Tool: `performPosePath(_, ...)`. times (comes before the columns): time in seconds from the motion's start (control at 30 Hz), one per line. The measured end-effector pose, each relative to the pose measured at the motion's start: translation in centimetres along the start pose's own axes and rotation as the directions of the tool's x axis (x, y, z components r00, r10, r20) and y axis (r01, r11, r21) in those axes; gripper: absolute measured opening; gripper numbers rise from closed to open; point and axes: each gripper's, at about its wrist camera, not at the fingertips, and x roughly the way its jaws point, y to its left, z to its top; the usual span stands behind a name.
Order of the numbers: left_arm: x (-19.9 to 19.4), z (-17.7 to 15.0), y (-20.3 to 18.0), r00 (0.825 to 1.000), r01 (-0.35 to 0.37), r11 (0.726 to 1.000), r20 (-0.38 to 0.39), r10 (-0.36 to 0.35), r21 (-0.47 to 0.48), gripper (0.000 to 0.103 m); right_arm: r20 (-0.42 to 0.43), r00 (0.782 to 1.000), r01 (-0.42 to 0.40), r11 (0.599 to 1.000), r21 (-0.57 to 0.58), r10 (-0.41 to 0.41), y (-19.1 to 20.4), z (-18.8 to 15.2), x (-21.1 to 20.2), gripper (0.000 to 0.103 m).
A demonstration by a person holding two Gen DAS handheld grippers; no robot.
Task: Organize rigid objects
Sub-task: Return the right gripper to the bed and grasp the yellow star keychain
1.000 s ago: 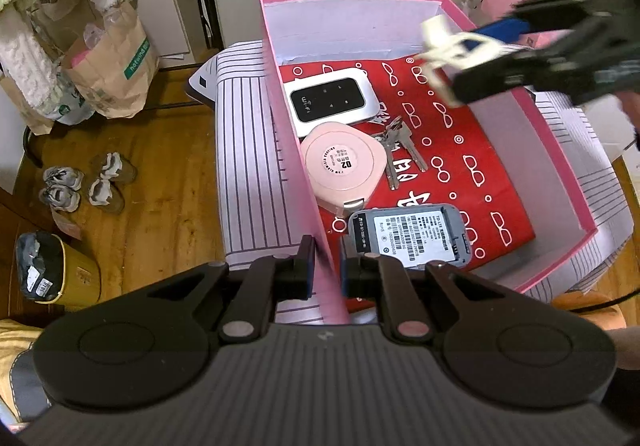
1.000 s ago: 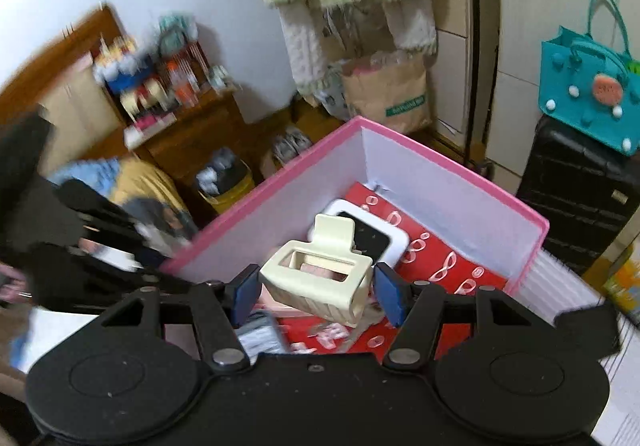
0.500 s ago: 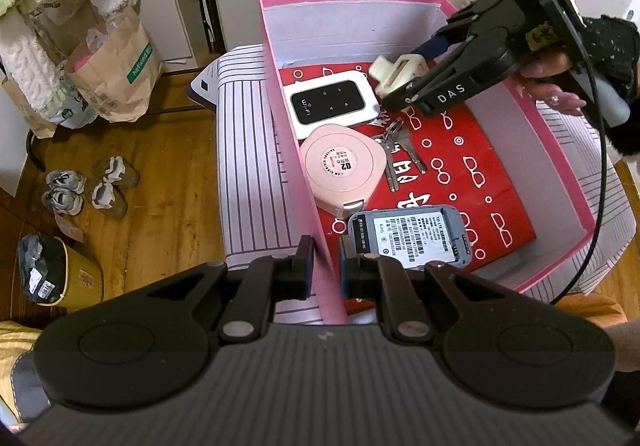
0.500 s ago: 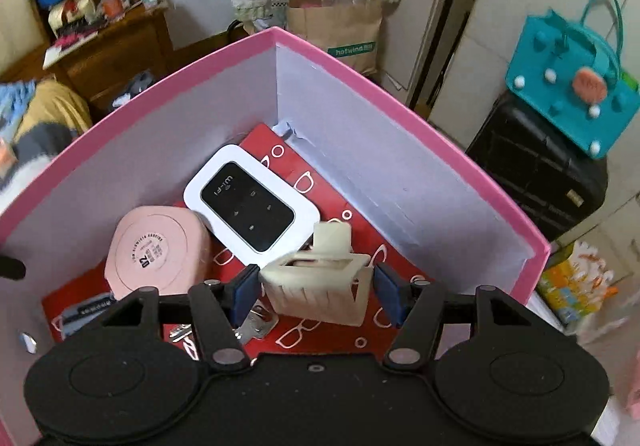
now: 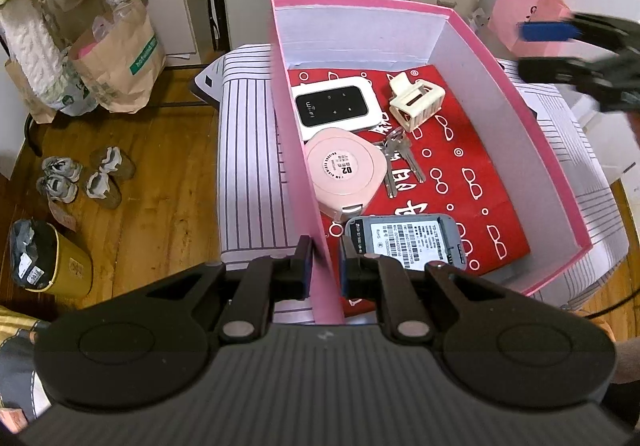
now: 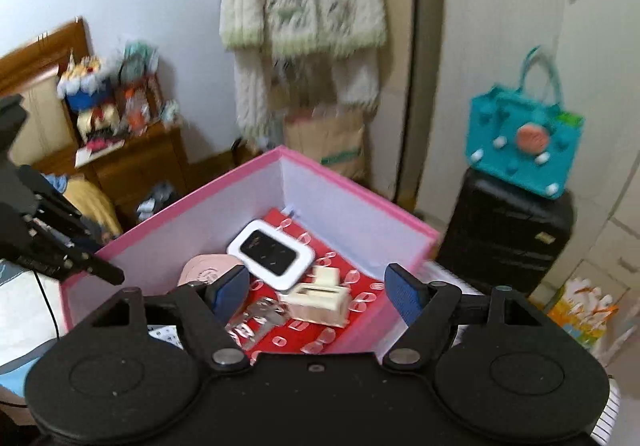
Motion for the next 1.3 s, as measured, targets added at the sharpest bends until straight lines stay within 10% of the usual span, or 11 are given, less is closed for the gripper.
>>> performPosePath(0.27,-0.1,-0.2,-0.6,0.999,-0.033,0.999,0.010,0.033,-0.015,0.011,-0.011,0.990,0.141,0.981,0.136,-0.141,-3.9,-6.8,-4.0,0.076)
performPosePath(0.63,-0.1,-0.2,-1.0,0.998,-0.061,0.997,0.012,0.061,-0.037,0.012,-0.064,0.993,0.113,0.932,0.343,-0.097,-5.4,-16.0,-2.3,0.060)
performPosePath(1.3,0.0,-0.3,-1.2,0.998,-0.066,0.997,0.012,0.067,-0.037,0.014,-0.098,0.978,0.203,0.952,0.228,-0.185,-3.8,-17.7,0.9,0.034)
